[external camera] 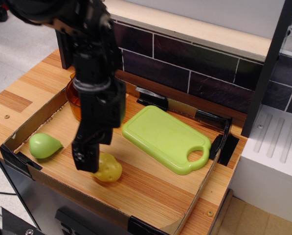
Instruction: Put potato in pot
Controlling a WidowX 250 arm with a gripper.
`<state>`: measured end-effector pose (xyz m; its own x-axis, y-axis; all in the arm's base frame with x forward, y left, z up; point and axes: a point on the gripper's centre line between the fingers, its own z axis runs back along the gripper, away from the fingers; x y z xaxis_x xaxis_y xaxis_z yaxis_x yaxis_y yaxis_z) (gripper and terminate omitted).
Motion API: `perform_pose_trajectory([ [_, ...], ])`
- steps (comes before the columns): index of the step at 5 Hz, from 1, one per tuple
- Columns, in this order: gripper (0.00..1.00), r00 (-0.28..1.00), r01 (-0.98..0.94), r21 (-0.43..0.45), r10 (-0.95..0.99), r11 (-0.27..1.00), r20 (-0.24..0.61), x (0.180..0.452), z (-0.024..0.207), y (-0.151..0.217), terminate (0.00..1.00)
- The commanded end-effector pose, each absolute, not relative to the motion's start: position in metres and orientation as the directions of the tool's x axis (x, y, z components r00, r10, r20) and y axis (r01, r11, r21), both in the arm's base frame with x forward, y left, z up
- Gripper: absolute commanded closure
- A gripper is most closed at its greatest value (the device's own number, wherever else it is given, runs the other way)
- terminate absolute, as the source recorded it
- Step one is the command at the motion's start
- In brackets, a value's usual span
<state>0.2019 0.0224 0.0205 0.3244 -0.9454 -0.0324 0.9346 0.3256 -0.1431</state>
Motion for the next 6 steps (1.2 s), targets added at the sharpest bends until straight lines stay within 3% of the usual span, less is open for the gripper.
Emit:
perform_pose_trajectory([
  [1, 0.0, 0.34, 0.931, -0.123, -0.939, 0.343, -0.048, 0.203, 0.001, 0.01, 0.0],
  [2, 1.0, 0.349, 0.928, -0.12, -0.935, 0.353, -0.059, 0.195, -0.007, 0.006, 0.0],
  [3, 1.0, 0.36, 0.924, -0.131, -0.933, 0.36, -0.026, 0.197, 0.001, 0.008, 0.0],
  [4, 1.0, 0.439, 0.893, -0.11, -0.899, 0.435, 0.006, 0.211, 0.031, 0.015, 0.0],
  [6, 1.0, 0.717, 0.674, 0.083, -0.677, 0.734, 0.167, 0.247, 0.088, 0.041, 0.0],
])
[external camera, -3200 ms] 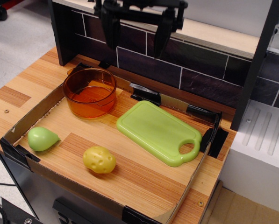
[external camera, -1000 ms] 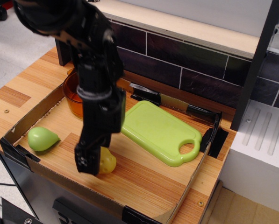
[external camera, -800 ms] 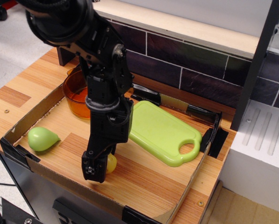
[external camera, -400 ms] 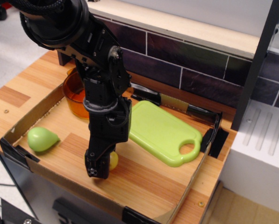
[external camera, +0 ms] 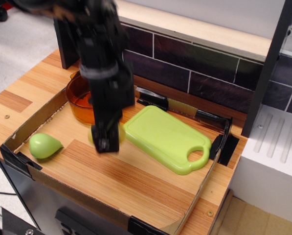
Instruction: Put potato in pot
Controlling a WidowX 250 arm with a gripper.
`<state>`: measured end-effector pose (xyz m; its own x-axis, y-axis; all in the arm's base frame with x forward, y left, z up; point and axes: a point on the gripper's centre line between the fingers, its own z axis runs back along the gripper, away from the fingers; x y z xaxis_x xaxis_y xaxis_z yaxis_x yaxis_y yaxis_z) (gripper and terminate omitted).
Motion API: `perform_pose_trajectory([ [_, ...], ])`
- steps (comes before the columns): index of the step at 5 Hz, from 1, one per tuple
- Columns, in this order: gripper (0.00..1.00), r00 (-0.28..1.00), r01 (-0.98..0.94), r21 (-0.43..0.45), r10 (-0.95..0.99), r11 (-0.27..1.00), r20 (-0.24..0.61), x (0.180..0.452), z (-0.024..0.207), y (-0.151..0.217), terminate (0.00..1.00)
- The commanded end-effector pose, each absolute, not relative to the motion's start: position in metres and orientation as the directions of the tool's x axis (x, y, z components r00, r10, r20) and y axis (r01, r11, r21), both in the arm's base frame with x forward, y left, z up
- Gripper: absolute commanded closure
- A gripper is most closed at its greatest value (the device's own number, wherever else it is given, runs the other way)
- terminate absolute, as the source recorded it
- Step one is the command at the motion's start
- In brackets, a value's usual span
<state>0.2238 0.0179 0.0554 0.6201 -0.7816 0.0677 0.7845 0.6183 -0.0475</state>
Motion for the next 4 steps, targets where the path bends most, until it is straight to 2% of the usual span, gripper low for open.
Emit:
perform_pose_trajectory([
  [1, 1.0, 0.815, 0.505, 0.12, -0.518, 0.855, 0.261, 0.255, 0.094, 0.061, 0.0],
  [2, 1.0, 0.873, 0.352, 0.116, -0.37, 0.929, 0.317, 0.265, 0.099, 0.076, 0.0],
  [4, 1.0, 0.908, 0.278, 0.054, -0.281, 0.959, 0.311, 0.292, 0.109, 0.104, 0.0],
])
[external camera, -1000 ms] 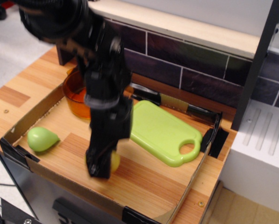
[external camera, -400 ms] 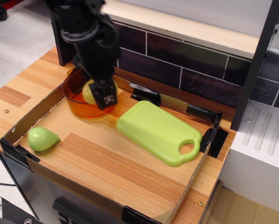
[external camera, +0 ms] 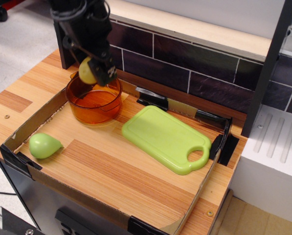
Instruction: Put potato in pot
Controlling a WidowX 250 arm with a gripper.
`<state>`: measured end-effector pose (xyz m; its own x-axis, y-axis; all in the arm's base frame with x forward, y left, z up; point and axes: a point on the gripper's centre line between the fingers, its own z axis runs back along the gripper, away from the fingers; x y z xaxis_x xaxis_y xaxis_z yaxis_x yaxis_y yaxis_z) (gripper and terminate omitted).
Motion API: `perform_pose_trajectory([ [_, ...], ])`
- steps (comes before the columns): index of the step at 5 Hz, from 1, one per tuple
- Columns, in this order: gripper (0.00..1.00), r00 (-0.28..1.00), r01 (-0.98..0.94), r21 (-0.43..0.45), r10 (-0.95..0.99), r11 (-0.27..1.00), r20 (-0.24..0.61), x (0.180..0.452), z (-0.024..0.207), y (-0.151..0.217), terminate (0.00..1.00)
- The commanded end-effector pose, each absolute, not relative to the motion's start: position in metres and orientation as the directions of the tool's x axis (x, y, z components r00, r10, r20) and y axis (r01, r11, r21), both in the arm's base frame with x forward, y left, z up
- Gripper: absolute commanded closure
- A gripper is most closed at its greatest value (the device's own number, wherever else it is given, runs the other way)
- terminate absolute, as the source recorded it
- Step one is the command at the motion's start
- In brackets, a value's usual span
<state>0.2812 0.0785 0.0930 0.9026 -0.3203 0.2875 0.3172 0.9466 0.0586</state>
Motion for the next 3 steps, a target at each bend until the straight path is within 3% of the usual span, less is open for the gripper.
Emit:
perform_pose_trajectory([
  [1, 1.0, 0.914, 0.302, 0.09, -0.315, 0.949, 0.258, 0.294, 0.09, 0.103, 0.0],
  [2, 1.0, 0.901, 0.354, 0.123, -0.373, 0.927, 0.221, 0.285, 0.073, 0.104, 0.0],
  [3, 0.0, 0.913, 0.351, 0.112, -0.367, 0.93, 0.178, 0.286, 0.071, 0.102, 0.0],
])
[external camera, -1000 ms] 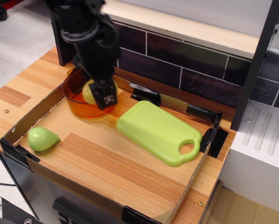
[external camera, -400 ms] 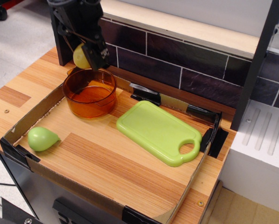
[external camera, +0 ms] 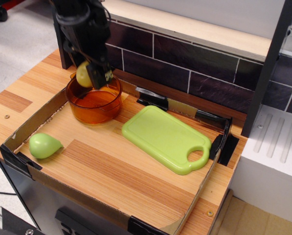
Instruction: Put potato in pot
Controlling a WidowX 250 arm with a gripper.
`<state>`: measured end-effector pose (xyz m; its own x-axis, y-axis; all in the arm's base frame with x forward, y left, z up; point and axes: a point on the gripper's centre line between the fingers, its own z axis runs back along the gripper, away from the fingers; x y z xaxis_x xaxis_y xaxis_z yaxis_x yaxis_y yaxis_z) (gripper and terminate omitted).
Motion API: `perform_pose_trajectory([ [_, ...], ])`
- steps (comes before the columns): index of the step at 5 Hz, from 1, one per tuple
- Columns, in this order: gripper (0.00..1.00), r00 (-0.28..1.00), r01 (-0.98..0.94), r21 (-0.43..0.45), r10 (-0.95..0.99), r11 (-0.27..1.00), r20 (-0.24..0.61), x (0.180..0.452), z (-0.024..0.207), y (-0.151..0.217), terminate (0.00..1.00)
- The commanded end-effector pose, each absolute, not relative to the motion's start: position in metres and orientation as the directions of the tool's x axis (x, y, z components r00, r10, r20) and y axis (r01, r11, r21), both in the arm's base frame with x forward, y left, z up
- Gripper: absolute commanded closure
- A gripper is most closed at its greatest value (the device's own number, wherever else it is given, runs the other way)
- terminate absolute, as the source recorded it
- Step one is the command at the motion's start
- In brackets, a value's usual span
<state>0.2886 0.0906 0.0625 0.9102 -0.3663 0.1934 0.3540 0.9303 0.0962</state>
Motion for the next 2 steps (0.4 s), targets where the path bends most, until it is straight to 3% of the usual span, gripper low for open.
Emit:
perform_pose_trajectory([
  [1, 0.0, 0.905, 0.351, 0.121, -0.37, 0.928, 0.21, 0.292, 0.079, 0.098, 0.0],
  [2, 0.0, 0.894, 0.355, 0.133, -0.378, 0.925, 0.243, 0.293, 0.093, 0.095, 0.0],
])
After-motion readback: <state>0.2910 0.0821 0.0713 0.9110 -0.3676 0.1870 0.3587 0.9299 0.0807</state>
